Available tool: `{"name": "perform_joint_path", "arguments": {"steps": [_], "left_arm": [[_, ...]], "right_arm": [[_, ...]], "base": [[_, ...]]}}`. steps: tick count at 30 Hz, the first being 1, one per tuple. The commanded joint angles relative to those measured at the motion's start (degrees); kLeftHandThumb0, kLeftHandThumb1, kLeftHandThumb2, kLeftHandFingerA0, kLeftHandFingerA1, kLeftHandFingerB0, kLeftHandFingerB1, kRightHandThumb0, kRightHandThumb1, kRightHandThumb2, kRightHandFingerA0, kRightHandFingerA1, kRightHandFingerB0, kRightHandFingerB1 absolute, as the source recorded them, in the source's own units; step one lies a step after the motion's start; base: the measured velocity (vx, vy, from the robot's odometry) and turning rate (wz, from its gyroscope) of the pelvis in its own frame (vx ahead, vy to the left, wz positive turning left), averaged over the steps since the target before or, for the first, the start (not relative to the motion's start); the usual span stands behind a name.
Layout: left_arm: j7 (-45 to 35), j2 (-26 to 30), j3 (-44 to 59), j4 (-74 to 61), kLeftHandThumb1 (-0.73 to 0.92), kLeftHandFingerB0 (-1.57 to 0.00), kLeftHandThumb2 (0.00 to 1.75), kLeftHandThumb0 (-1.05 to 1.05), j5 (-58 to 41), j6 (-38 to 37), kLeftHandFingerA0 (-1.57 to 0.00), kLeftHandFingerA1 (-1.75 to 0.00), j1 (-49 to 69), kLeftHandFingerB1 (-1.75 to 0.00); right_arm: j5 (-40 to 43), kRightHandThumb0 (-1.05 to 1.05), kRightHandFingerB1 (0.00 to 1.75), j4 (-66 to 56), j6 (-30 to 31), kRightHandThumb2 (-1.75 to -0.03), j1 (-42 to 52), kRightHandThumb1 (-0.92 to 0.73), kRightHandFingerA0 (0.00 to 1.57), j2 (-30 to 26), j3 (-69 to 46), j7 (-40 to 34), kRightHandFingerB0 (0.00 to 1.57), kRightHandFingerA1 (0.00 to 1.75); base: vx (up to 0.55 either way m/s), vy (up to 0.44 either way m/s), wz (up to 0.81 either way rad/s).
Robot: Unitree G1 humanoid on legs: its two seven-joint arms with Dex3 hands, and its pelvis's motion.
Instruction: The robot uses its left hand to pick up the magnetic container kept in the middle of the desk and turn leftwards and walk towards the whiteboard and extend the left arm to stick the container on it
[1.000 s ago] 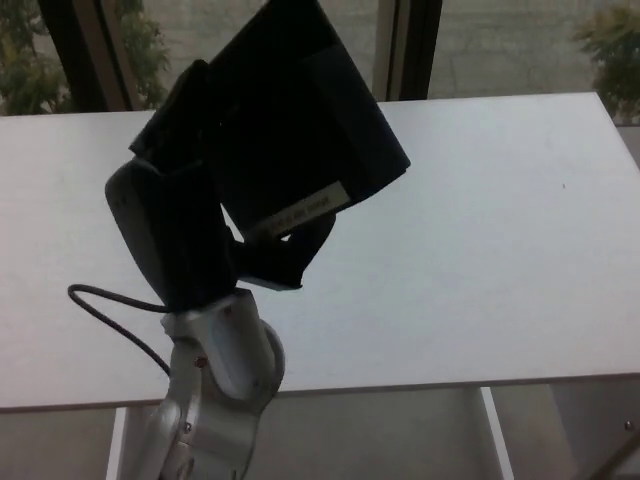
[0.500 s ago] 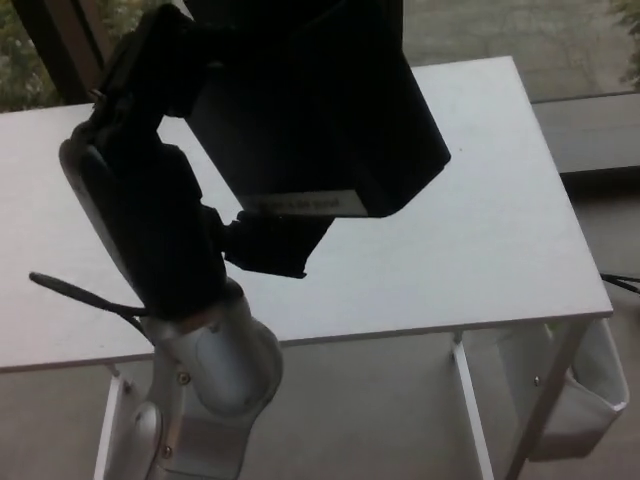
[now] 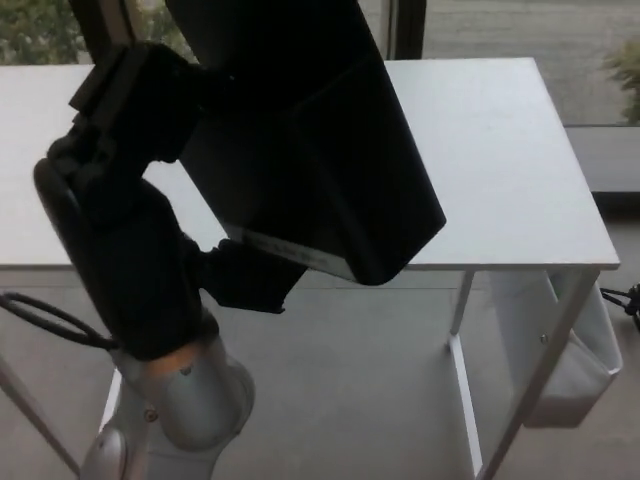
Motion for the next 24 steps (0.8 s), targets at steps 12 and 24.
{"name": "perform_joint_path", "arguments": {"steps": [12,24], "left_arm": [[-1.94,3.72,6.7,-3.02,0.36,-0.93,1.57,-0.22,-0.77,-9.93,-0.98,-1.72,8.85,-1.63],[-3.46,7.21,13.69,-1.19,0.38,-0.89,1.47,-0.29,-1.88,-13.68,-0.93,-1.65,10.61,-1.61]], "right_arm": [[0.88,-0.56,0.51,0.44,0.19,-0.65,-0.1,-0.84,0.98,-0.42,-0.75,1.13,0.78,0.76],[0.3,-0.54,0.51,-0.27,0.21,-0.65,0.22,-0.84,0.97,-0.61,-0.68,0.88,0.79,0.77]], "base": [[-0.15,-0.039,0.32],[-0.07,-0.031,0.59]]}}
